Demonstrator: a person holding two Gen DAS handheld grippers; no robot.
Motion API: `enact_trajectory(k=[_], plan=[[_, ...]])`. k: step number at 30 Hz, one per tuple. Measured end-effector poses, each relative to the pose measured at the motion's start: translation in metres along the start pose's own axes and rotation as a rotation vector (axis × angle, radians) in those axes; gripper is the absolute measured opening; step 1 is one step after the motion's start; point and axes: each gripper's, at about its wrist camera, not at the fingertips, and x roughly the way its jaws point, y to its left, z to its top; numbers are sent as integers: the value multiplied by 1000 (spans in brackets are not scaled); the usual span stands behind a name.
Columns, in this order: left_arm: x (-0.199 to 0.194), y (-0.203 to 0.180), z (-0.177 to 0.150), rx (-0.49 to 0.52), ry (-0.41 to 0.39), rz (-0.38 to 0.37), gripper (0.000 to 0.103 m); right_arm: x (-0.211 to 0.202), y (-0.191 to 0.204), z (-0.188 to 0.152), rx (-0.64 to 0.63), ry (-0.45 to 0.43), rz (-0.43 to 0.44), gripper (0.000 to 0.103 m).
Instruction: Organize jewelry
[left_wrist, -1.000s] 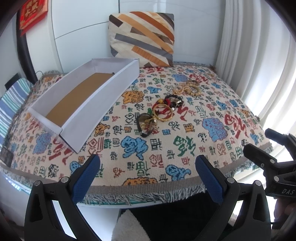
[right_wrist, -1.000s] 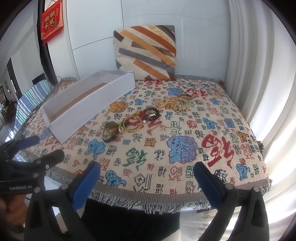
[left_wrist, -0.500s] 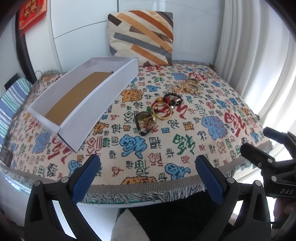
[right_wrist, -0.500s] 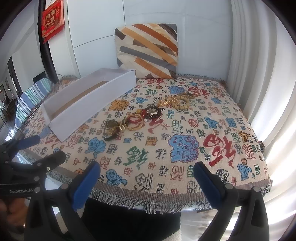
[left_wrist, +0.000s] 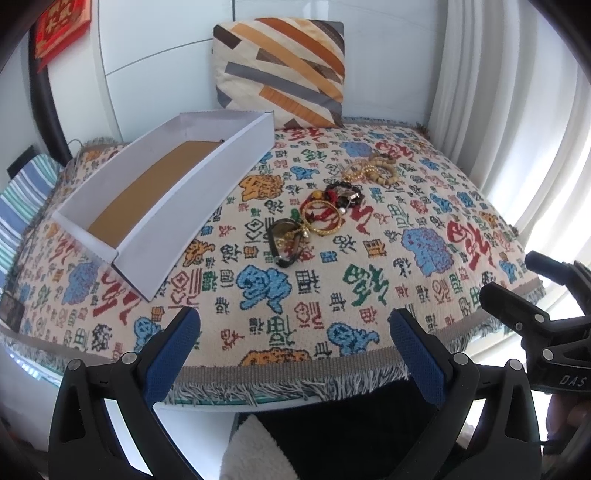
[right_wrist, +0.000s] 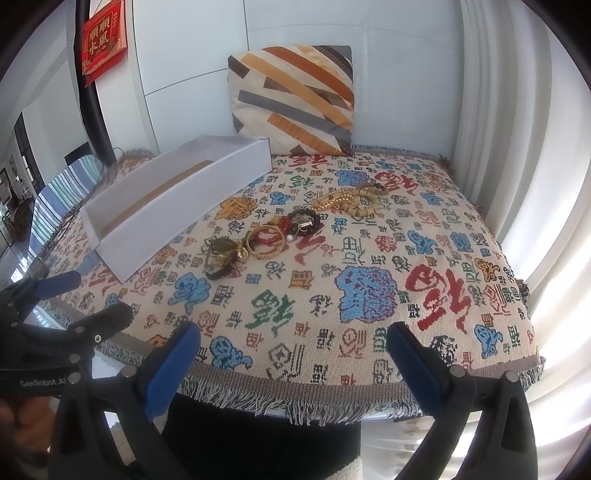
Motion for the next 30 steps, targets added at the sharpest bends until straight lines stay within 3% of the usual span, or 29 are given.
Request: enact_trajectory(k=[30], plan=[[-1,-3,-3,3,-10,0,102,-2,1,1,0,-9,-3,103]])
